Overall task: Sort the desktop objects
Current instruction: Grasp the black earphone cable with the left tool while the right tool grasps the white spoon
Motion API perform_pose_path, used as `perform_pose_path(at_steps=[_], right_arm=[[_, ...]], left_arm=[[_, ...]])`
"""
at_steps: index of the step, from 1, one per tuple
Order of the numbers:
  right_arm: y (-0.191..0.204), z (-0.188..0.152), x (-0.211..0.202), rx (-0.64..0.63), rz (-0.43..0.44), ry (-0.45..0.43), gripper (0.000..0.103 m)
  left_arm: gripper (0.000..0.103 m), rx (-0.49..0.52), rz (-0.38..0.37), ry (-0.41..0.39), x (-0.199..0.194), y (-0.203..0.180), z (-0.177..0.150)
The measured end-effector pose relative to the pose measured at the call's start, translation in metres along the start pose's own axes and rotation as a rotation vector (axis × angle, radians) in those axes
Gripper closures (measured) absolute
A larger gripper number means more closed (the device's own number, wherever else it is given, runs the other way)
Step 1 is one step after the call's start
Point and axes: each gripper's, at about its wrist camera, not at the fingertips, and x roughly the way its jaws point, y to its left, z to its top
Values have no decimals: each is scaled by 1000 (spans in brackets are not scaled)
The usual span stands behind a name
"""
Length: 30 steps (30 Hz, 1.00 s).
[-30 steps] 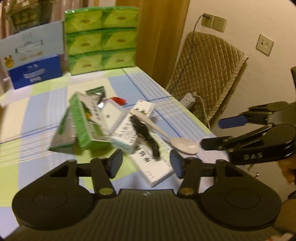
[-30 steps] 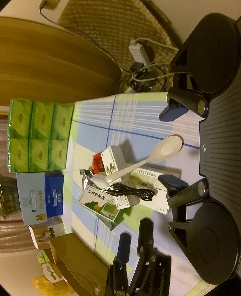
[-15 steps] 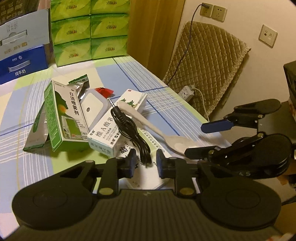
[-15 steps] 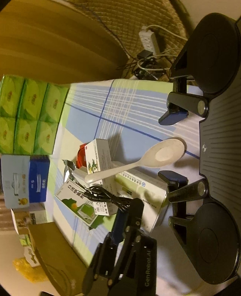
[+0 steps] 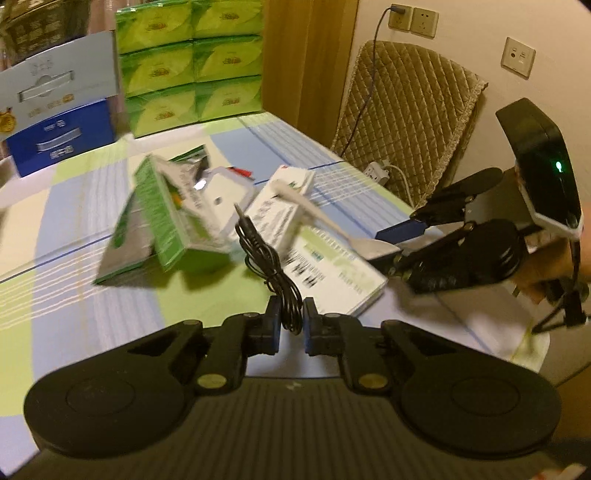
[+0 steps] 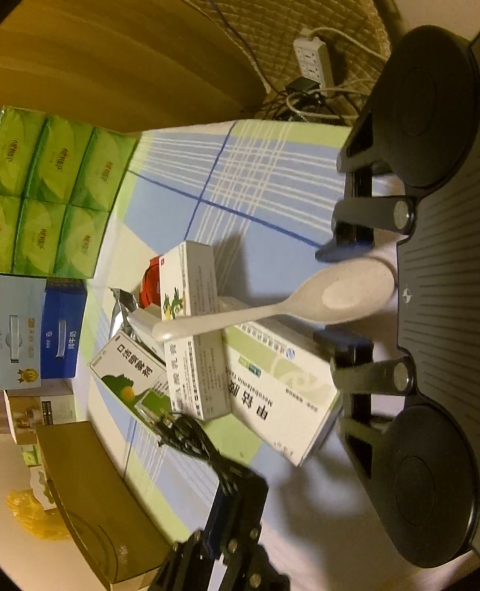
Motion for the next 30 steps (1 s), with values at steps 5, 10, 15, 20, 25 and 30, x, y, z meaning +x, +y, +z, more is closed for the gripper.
perform_pose_path(at_steps=[5, 10, 15, 20, 25, 30], right_arm=[[11, -5, -7, 43, -26, 9, 72], [19, -12, -26, 112, -53, -1, 73], [30, -12, -55, 166, -49, -43, 99], [59, -10, -62, 168, -64, -40, 103], [59, -24, -63, 222, -81, -45, 101], [60, -44, -67, 242, -89, -56, 38]], left_arm=[[94, -8, 20, 17, -18, 15, -15], [94, -27, 27, 46, -26, 23, -30], [94, -11, 60, 77, -29, 28, -43], [93, -27, 84, 100, -29, 36, -53], [86, -35, 73, 80, -34, 39, -56], [70, -50, 81, 67, -34, 41, -56]])
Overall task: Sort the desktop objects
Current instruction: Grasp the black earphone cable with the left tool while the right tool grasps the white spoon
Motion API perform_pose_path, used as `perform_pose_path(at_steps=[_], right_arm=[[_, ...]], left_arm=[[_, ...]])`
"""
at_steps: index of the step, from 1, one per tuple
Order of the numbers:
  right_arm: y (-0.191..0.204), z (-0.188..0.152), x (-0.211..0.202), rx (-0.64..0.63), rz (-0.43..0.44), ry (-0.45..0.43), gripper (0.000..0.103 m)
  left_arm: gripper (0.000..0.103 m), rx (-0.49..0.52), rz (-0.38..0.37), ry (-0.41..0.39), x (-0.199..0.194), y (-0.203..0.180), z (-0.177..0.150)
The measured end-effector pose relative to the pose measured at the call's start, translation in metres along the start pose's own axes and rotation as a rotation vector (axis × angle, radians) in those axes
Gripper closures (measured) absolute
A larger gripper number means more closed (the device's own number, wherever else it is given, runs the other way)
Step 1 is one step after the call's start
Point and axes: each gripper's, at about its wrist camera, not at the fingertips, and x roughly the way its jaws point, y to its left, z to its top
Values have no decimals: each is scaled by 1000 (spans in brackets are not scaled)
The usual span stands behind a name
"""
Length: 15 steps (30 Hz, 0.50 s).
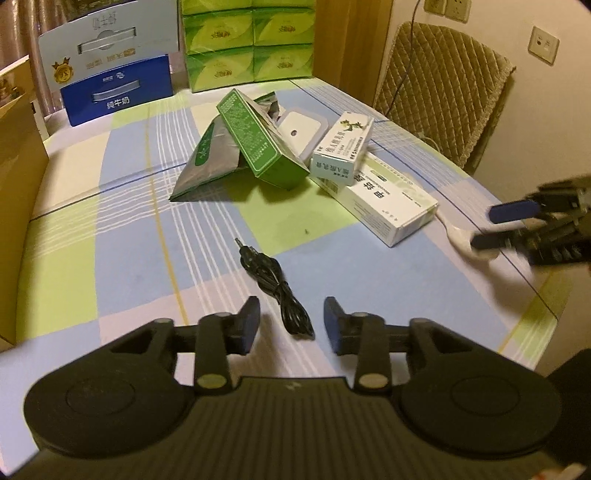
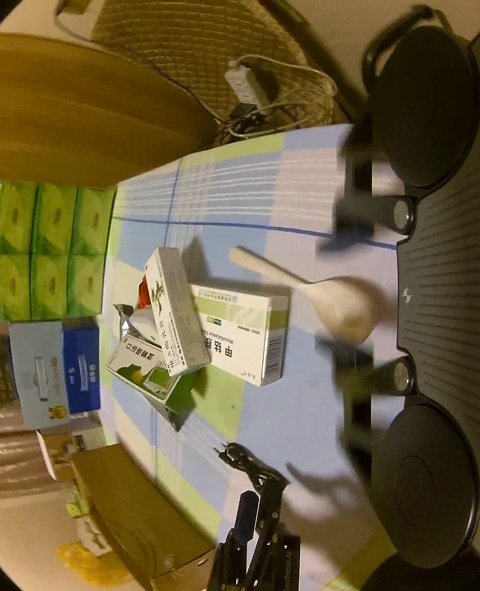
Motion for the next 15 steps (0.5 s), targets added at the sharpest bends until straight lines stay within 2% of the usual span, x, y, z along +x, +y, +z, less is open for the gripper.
perform_pose_path(at_steps=[4, 10, 12, 15], right_arm=[[4, -9, 3, 22, -9, -11, 38], [16, -22, 14, 52, -60, -45, 38], [15, -28, 15, 89, -84, -71, 40], [16, -34, 13, 114, -119, -120, 51]], left_arm=[[63, -17, 8, -10, 1, 2, 2], [59, -29, 8, -8, 4, 4, 0], [58, -42, 8, -9, 5, 5, 0], [58, -54, 4, -14, 6, 6, 1]])
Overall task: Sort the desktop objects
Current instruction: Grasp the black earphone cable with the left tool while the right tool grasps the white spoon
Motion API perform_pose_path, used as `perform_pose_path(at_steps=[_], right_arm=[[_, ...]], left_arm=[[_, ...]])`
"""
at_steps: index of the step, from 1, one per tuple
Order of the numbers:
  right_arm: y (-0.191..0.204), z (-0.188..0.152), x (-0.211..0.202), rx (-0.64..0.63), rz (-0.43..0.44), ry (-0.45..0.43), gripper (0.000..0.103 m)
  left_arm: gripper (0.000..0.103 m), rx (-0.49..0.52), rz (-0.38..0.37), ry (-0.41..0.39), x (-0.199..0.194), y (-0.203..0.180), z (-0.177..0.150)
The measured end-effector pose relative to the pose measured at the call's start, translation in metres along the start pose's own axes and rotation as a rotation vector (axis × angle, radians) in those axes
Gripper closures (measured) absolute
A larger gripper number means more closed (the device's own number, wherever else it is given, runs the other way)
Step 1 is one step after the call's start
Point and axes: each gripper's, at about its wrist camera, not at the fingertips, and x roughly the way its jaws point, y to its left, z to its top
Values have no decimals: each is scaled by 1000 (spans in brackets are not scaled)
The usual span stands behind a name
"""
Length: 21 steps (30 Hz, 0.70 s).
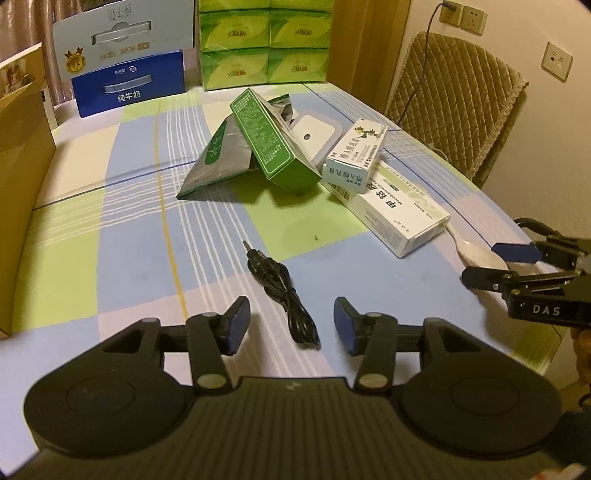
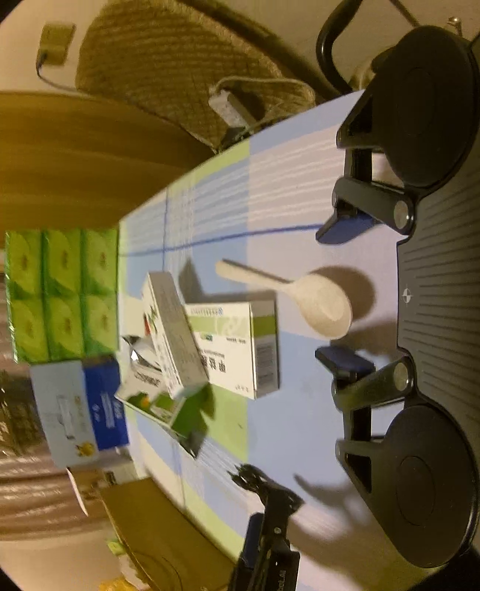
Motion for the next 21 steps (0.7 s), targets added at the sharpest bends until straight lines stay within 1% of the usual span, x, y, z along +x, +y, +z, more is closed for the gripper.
perform_pose_path(at_steps=[2, 3, 4, 5, 9, 13, 14, 15, 16, 17, 21], right_arm=[[0, -2, -1, 8, -17, -24, 62], [-1, -3, -1, 9, -22, -31, 66], [-1, -3, -2, 9, -31, -38, 75], [-1, -3, -2, 8, -40, -43, 78], [-2, -3, -1, 3, -37, -45, 79], [-2, -3, -1, -5, -31, -40, 79], [-2, -3, -1, -5, -31, -38, 79], [-2, -3, -1, -6, -30, -37, 79], [-2, -2, -2, -5, -31, -35, 79], [-2, -3, -2, -6, -35, -33, 79], [-4, -4, -7, 2, -39, -29, 80]], left_arm=[[58, -8, 0, 2, 2, 0, 1], [58, -9, 0, 3, 4, -1, 1], [58, -10, 3, 4, 5, -2, 1], [58, -8, 4, 5, 6, -3, 1], [59, -19, 14, 24, 13, -4, 1], [63, -12, 26, 26, 17, -5, 2], [71, -9, 29, 25, 19, -6, 3], [76, -4, 39, 23, 19, -6, 3], [85, -2, 44, 24, 20, -6, 4], [90, -7, 44, 26, 19, -4, 5], [92, 3, 39, 30, 16, -3, 3]])
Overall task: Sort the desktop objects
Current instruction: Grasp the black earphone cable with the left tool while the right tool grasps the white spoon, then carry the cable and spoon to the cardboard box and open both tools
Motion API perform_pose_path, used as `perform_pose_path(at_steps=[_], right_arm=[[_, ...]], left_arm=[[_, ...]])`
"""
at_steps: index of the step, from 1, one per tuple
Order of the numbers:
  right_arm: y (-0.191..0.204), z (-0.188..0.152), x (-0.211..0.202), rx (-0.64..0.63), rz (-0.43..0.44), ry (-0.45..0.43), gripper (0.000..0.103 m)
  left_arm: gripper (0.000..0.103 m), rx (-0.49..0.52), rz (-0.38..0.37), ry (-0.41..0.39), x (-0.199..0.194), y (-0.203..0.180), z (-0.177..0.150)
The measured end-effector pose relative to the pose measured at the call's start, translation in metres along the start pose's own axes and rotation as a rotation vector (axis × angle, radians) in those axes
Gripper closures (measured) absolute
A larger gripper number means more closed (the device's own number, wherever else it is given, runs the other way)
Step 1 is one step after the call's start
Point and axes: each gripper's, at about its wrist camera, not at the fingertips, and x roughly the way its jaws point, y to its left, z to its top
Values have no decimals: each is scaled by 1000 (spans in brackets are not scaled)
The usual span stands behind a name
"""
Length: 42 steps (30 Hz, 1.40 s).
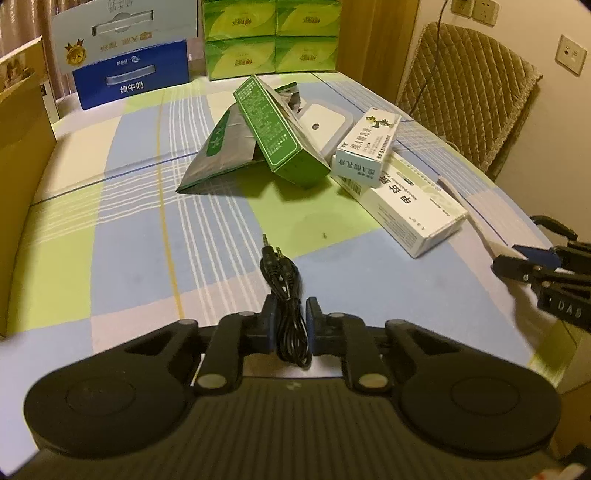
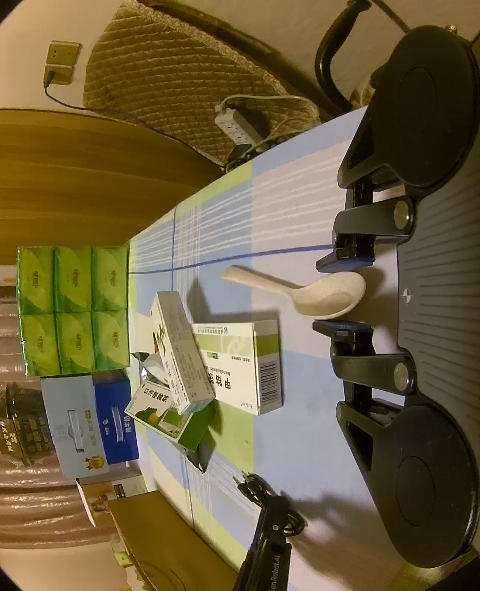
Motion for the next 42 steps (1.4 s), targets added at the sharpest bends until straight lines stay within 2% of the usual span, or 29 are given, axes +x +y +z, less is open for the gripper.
perform_pose_path(at_steps=[8, 10, 13, 15, 19, 30, 35, 42], right_arm=[[-1, 6, -20, -18, -10, -34, 82], [0, 9, -24, -28, -5, -37, 97], [2, 11, -27, -40, -34, -42, 97], [0, 9, -24, -19, -27, -17, 97], [3, 7, -26, -39, -26, -24, 97], [26, 28, -50, -166, -20, -127, 97], [42, 50, -67, -211, 18, -182, 97], [80, 91, -85, -274, 114, -254, 97]], left_arm=[[94, 24, -20, -26, -14, -5, 4], [94, 26, -21, -37, -19, -5, 6], [94, 21, -24, -48, -26, -4, 7], [94, 17, -26, -48, -28, -2, 7], [94, 10, -31, -50, -30, 1, 6], [94, 3, -35, -98, -53, 4, 16], [94, -12, -26, -128, -75, 14, 23], [94, -32, 15, -184, -117, 39, 35]])
